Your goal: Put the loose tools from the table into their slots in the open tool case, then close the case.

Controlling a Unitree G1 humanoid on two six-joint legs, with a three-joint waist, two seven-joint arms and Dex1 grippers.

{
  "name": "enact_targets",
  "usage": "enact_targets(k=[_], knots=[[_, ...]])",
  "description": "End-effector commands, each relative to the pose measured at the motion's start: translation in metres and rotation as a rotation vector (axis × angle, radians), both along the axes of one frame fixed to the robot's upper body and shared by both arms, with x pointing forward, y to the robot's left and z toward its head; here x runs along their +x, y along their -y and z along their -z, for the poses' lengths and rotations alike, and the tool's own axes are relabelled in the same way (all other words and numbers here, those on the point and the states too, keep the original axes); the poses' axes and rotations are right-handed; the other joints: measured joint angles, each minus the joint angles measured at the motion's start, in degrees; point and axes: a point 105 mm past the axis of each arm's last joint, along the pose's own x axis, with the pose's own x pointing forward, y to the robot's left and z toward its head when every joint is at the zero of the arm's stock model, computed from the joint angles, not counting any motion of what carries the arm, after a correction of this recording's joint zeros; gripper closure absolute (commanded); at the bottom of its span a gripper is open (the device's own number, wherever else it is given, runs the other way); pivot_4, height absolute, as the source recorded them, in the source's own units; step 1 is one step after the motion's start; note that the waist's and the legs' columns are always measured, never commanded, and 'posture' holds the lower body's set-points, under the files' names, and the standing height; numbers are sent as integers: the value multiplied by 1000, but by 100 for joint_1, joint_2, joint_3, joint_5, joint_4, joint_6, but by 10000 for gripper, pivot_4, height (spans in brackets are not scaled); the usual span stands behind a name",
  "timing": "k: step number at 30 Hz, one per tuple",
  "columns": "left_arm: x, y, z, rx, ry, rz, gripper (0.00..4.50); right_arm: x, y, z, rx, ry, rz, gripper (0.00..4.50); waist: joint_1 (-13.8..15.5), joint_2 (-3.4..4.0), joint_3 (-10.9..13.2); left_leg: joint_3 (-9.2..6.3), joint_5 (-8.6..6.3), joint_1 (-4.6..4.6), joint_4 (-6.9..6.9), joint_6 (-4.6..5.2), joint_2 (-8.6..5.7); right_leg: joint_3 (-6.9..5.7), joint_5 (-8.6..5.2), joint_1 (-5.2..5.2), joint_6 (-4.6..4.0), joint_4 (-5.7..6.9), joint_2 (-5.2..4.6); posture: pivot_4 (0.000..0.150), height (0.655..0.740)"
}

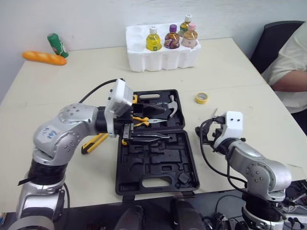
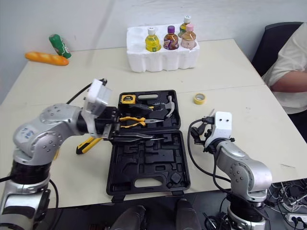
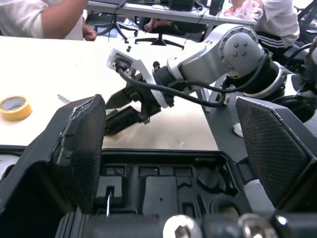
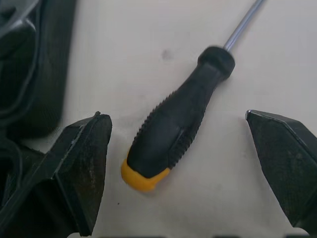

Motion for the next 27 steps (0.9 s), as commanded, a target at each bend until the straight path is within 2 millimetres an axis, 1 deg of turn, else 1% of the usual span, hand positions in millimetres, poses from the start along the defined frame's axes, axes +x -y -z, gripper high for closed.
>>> enact_targets(k=[1,5,8,11,14,17,21,23,27], knots=[[0,5,-7,-12,55,8,1295,0,3,-3,-13,19,27,0,4,-1,0,0,0,0,1,0,0,-1,0,0,0,0,0,1500,7374],[2,6,-5,-11,61,-1,1295,-4,15,4,-83,5,104,0,13,-1,-1,-1,0,0,4,0,0,0,0,0,0,-3,0,1500,7374],[3,4,-4,-9,68,-16,1295,-7,26,6,-100,17,181,0,41,-7,-4,-4,0,0,7,0,-2,-3,0,2,0,-8,-1,1500,7374],[5,4,-4,-14,75,-29,0,-8,33,6,-95,29,219,8545,58,-8,-5,-4,1,0,13,2,-8,-1,0,5,1,-11,-5,1500,7374],[5,4,-4,-18,76,-29,0,-8,33,8,-91,15,192,22857,34,-8,-5,-3,1,0,12,3,-8,0,1,5,1,-11,-4,1500,7374],[6,5,-4,-19,77,-28,0,-7,32,8,-94,11,157,22857,20,-8,-5,-3,2,0,8,2,-3,-1,0,3,1,-10,-1,1500,7374],[6,5,-4,-22,83,-28,0,-7,30,7,-121,-15,51,22857,20,-9,-5,-1,2,1,12,2,-5,0,1,5,1,-10,-2,1500,7374],[6,5,-3,-27,89,-31,0,-7,33,5,-137,-25,33,22857,21,-9,-5,-1,2,1,12,3,-5,0,1,5,1,-10,-2,1500,7374],[5,7,-3,-49,96,-41,0,-5,46,1,-137,-50,30,22857,24,-9,-5,-2,2,1,12,3,-4,0,1,4,1,-9,-2,1500,7374]])
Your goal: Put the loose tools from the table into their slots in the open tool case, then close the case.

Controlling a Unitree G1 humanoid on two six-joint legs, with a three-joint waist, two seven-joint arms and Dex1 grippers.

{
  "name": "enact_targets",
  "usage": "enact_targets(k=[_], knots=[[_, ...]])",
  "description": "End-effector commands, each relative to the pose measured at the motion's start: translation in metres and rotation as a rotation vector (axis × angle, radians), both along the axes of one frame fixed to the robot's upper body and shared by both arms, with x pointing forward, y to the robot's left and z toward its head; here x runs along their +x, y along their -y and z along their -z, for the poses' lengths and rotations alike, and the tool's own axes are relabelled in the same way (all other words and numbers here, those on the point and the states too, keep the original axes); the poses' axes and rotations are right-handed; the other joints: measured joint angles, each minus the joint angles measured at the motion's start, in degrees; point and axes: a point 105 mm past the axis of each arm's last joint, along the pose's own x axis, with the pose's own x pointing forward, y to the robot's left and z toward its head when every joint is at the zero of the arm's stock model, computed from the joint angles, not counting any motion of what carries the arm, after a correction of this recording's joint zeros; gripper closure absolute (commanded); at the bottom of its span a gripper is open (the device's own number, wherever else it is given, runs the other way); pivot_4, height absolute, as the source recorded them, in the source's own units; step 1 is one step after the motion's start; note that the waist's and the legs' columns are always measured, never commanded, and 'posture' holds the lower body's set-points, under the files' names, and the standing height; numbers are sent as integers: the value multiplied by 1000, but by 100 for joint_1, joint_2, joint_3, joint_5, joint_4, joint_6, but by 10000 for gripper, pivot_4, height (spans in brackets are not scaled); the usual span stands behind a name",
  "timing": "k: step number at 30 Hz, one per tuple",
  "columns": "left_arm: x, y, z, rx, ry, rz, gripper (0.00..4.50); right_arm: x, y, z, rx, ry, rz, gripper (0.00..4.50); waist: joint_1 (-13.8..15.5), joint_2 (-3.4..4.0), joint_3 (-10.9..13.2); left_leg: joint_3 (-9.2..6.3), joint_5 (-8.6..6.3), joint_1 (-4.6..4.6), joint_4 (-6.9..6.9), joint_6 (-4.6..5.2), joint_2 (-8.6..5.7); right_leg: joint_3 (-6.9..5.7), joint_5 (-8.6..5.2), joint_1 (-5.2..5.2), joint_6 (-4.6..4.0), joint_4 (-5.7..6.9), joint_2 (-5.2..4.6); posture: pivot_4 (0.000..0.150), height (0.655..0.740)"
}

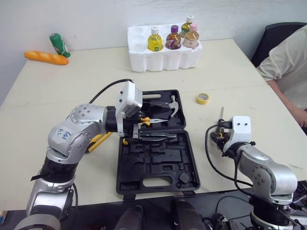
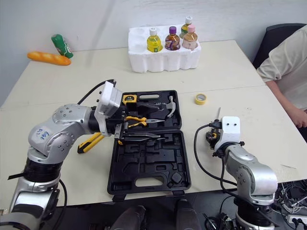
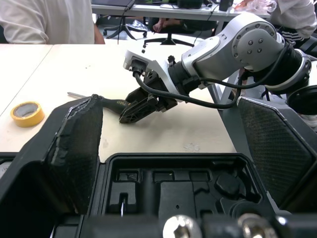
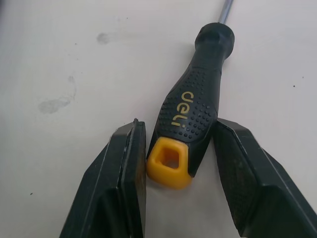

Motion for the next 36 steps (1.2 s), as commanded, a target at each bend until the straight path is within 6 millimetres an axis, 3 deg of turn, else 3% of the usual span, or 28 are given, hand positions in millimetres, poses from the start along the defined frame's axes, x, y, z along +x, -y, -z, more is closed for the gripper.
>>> enact_targets(k=[1,8,15,18,19,25,28,33,36], knots=[[-2,-1,-5,-30,35,-12,0,1,12,-5,10,-11,9,22857,0,0,0,0,0,0,0,0,0,0,0,0,0,0,0,1500,7374],[-3,-1,-2,-51,34,-39,0,13,18,-18,9,-11,0,22857,2,-1,0,1,0,0,-1,0,0,1,0,-1,0,0,-1,1500,7374],[-6,0,-2,-53,36,-26,0,18,17,-11,34,-63,-19,22857,-4,-1,0,1,0,0,-1,0,1,1,0,-1,0,0,0,1500,7374],[-10,1,-1,-34,36,6,0,18,16,-10,47,-64,-22,32587,-6,-1,0,2,0,0,0,0,1,1,0,0,0,0,0,1500,7374],[-11,1,0,-25,36,19,0,18,16,-10,45,-62,-15,33613,-7,-1,0,2,0,0,0,0,1,1,0,-1,0,0,0,1500,7374],[-12,-1,1,12,36,59,0,16,20,-14,33,-33,15,33593,-1,-2,0,2,0,0,1,0,1,2,0,0,0,1,0,1500,7374],[-9,-4,2,29,40,65,0,14,20,-25,18,15,-18,33593,0,-2,0,2,0,0,1,0,0,1,0,-1,0,1,0,1500,7374],[0,-26,10,86,15,7,0,2,-15,-66,31,111,-371,33593,-21,-1,0,9,0,-3,-3,0,1,5,0,-8,0,1,1,1500,7374],[1,-47,22,162,-4,-28,0,-15,-39,-80,-9,85,-646,33593,-37,-1,0,12,0,-1,-7,0,10,4,0,-8,0,-1,9,1500,7374]])
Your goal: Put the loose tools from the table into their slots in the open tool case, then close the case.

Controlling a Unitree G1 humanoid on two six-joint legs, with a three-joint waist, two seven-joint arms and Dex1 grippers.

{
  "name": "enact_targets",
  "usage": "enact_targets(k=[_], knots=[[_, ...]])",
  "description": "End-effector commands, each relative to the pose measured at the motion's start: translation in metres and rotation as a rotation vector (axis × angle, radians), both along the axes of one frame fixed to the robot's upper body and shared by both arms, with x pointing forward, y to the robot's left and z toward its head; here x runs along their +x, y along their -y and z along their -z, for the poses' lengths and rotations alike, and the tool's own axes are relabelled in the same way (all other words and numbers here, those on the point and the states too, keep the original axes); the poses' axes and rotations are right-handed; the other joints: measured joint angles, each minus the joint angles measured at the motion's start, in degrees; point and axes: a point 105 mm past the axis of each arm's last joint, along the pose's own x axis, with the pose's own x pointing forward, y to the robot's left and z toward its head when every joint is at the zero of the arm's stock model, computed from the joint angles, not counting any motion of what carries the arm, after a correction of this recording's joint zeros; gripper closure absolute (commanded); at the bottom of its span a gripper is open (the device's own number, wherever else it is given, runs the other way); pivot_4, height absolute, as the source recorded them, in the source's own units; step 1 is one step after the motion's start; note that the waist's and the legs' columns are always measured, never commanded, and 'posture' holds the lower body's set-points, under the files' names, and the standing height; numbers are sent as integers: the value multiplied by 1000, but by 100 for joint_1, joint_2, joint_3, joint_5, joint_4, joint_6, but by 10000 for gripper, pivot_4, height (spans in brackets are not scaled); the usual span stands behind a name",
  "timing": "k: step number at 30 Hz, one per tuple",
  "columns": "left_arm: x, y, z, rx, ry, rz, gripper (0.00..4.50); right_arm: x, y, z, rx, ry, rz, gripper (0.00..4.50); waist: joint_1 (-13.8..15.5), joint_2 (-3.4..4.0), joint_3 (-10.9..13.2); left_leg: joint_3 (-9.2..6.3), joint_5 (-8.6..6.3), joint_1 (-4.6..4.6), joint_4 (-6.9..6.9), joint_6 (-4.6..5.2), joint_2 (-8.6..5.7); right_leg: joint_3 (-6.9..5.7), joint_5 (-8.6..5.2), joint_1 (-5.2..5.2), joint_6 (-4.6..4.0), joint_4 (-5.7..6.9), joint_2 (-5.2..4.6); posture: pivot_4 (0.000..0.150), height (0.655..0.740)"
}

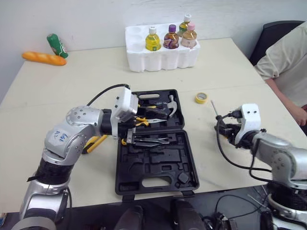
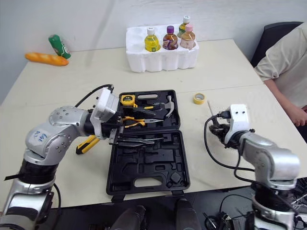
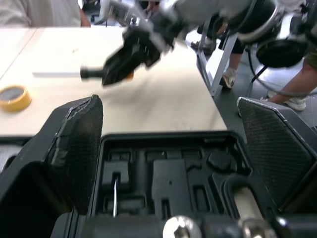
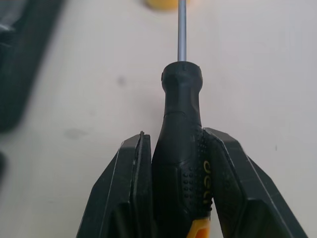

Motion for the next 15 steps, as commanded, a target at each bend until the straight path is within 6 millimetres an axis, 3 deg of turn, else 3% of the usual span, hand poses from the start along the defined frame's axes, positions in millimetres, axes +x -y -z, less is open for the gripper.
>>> enact_targets(k=[1,9,15], knots=[[0,-27,6,68,10,-40,0,-23,-39,-21,-47,20,-365,33593,8,-3,1,-4,0,2,-3,0,2,-2,0,3,-1,-5,1,1500,7374],[-7,-93,20,271,-38,-167,0,-33,-84,-21,-175,-56,-782,33593,29,-33,20,-4,-4,-2,1,6,-1,-3,1,7,-2,-17,-10,1500,7374],[-16,-118,37,415,-51,-179,0,-32,-117,-6,-269,-126,-962,33593,35,-33,21,-10,-6,-13,-7,6,2,-12,1,0,-2,-32,-10,1500,7374]])
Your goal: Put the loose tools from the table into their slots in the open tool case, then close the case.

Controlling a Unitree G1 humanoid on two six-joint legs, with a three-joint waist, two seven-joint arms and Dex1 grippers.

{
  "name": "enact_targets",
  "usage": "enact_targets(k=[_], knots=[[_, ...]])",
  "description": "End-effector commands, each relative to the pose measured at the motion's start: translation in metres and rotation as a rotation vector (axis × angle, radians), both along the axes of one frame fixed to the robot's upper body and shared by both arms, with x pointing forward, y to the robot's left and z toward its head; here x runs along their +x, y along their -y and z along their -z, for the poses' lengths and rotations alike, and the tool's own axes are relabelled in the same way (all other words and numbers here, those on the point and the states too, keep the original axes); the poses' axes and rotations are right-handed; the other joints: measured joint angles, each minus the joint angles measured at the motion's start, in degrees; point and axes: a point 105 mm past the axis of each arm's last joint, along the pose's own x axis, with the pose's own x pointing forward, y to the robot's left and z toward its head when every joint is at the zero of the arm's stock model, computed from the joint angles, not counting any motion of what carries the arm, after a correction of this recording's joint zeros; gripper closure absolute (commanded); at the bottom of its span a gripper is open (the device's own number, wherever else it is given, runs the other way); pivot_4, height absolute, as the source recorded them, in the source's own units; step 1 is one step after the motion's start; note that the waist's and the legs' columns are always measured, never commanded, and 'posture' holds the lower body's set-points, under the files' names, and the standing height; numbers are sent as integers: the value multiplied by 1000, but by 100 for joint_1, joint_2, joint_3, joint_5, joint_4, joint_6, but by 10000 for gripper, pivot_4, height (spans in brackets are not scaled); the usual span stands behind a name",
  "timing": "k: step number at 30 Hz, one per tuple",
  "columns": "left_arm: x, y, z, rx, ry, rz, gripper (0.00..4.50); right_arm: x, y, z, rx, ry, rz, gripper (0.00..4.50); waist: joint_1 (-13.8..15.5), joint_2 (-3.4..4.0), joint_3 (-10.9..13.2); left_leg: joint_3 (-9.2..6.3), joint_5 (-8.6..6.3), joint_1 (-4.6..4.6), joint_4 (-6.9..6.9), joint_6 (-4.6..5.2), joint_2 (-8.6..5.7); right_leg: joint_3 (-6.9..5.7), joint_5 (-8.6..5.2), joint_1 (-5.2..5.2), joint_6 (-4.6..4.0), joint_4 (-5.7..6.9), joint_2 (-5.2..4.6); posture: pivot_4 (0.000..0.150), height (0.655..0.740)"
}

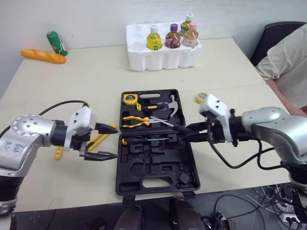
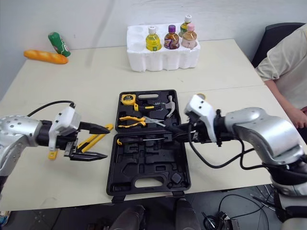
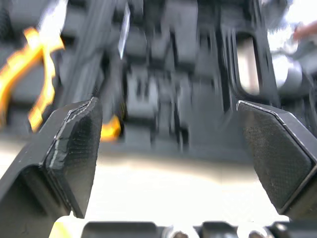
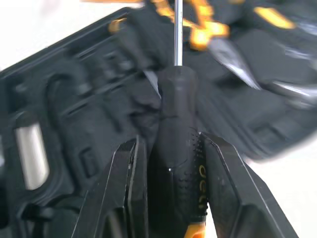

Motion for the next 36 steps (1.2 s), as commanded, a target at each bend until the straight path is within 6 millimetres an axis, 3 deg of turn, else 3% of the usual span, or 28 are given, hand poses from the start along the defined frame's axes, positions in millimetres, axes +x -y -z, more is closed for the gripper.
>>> enact_targets(k=[1,5,9,23,25,30,33,36], knots=[[-2,-7,-2,47,48,15,0,1,-14,7,-61,-12,-88,33593,0,0,0,-1,0,-9,3,0,0,-1,0,-7,0,0,-1,1500,7374],[0,-2,0,38,72,21,0,7,-10,23,-178,-17,-150,33593,30,-1,1,-6,-1,-78,43,1,-6,-7,3,-68,-2,23,-6,1500,7374],[2,5,-1,17,90,29,0,9,-5,30,-285,19,-231,33593,14,-1,1,-4,-1,-88,50,1,-9,-7,3,-78,-1,31,-7,1500,7374],[5,15,-3,-12,101,47,0,26,-25,32,-330,59,-289,33593,-1,-1,1,1,-1,-83,65,-3,-5,-6,3,-81,-2,54,-2,1500,7374],[5,17,-3,-19,103,50,0,29,-28,27,-320,79,-280,23086,-3,-1,1,1,-1,-84,66,-3,-5,-6,3,-81,-3,54,-2,1500,7374],[3,19,-7,-36,97,52,0,27,-36,-8,-216,134,-266,1711,-16,-1,1,2,-1,-83,75,-4,-5,-6,4,-82,-4,64,-1,1500,7374],[3,18,-7,-34,97,48,0,24,-44,-20,-98,175,-277,729,-2,-1,1,-1,-2,-84,75,-6,-4,-5,4,-81,-4,62,-1,1500,7374],[3,18,-6,-32,99,48,0,25,-45,-16,49,189,-234,729,-1,-8,-4,-2,-4,-84,72,-8,-3,-9,4,-80,-4,59,-1,1500,7374]])
